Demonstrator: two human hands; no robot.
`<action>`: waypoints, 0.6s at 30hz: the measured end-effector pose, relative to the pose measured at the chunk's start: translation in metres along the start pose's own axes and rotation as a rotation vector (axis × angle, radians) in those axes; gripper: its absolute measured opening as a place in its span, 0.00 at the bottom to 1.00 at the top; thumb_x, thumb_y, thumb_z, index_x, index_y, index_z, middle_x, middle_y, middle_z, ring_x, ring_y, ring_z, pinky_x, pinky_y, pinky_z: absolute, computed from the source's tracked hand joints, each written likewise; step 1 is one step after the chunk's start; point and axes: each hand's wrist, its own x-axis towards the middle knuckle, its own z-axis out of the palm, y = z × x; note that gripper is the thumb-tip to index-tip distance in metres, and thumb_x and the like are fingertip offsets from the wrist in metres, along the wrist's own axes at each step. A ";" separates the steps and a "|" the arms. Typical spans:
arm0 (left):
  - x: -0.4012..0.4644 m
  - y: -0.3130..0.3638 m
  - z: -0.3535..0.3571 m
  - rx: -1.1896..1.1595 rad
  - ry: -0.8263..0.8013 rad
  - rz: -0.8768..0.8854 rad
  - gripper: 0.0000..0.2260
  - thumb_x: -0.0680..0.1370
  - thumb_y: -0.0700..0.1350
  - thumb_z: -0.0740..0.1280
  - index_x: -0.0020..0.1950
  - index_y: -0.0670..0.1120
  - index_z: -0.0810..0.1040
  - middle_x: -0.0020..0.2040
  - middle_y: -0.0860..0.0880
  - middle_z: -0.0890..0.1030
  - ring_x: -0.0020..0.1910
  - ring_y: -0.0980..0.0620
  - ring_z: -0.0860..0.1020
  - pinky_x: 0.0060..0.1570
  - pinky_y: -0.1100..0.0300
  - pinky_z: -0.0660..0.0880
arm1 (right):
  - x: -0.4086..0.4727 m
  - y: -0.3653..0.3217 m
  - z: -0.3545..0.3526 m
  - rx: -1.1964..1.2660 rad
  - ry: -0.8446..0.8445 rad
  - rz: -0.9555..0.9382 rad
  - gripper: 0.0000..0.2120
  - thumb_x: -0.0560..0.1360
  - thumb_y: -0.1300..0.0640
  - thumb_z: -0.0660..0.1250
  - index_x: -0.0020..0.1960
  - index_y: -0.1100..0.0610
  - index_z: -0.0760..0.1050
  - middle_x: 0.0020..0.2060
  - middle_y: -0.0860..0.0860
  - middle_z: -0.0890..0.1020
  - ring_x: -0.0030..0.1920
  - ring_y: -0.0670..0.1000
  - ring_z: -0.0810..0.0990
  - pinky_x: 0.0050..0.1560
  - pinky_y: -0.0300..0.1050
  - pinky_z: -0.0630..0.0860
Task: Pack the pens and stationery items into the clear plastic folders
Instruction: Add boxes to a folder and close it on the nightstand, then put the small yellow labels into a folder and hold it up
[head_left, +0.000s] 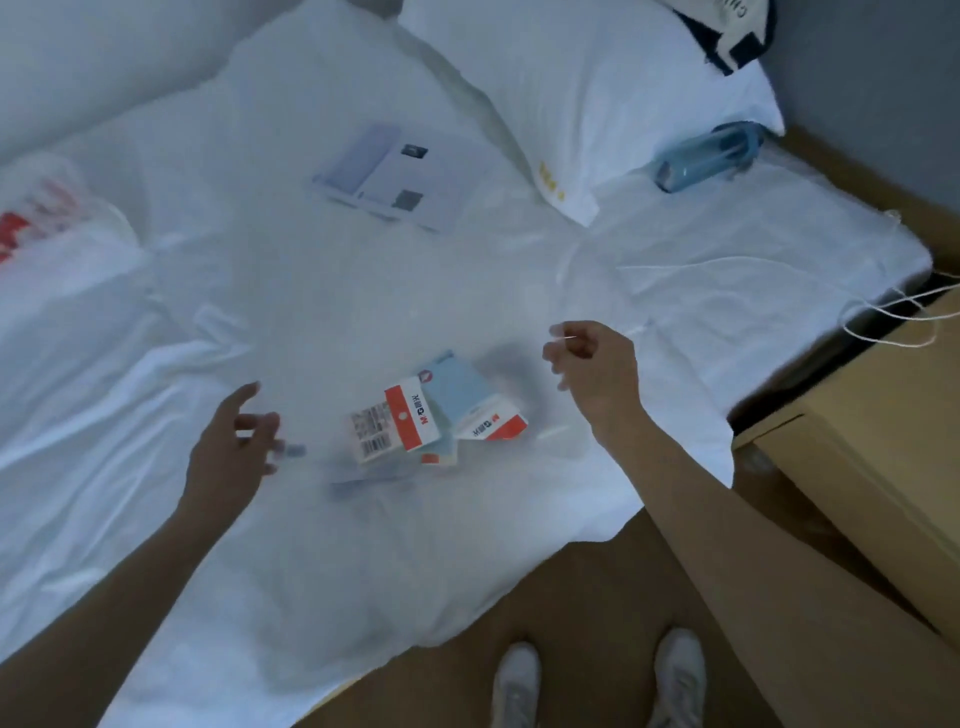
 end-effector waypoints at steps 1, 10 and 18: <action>-0.001 -0.014 -0.005 -0.001 0.017 -0.023 0.19 0.80 0.40 0.62 0.71 0.47 0.67 0.51 0.42 0.76 0.38 0.50 0.78 0.26 0.70 0.75 | 0.001 0.004 0.013 -0.039 -0.013 -0.004 0.09 0.72 0.67 0.67 0.45 0.53 0.77 0.36 0.51 0.80 0.34 0.48 0.75 0.38 0.42 0.74; -0.002 -0.118 -0.018 0.057 0.083 -0.281 0.16 0.81 0.41 0.62 0.69 0.45 0.68 0.51 0.42 0.78 0.43 0.42 0.80 0.40 0.56 0.79 | -0.005 0.042 0.081 -0.355 -0.227 -0.057 0.10 0.73 0.69 0.67 0.54 0.63 0.79 0.41 0.53 0.80 0.40 0.48 0.78 0.48 0.38 0.75; -0.013 -0.134 -0.015 0.150 0.075 -0.453 0.26 0.78 0.39 0.67 0.72 0.37 0.62 0.65 0.33 0.73 0.64 0.35 0.71 0.64 0.45 0.66 | 0.008 0.044 0.061 -0.601 -0.124 -0.111 0.12 0.74 0.67 0.65 0.55 0.59 0.80 0.49 0.54 0.82 0.47 0.49 0.78 0.47 0.29 0.66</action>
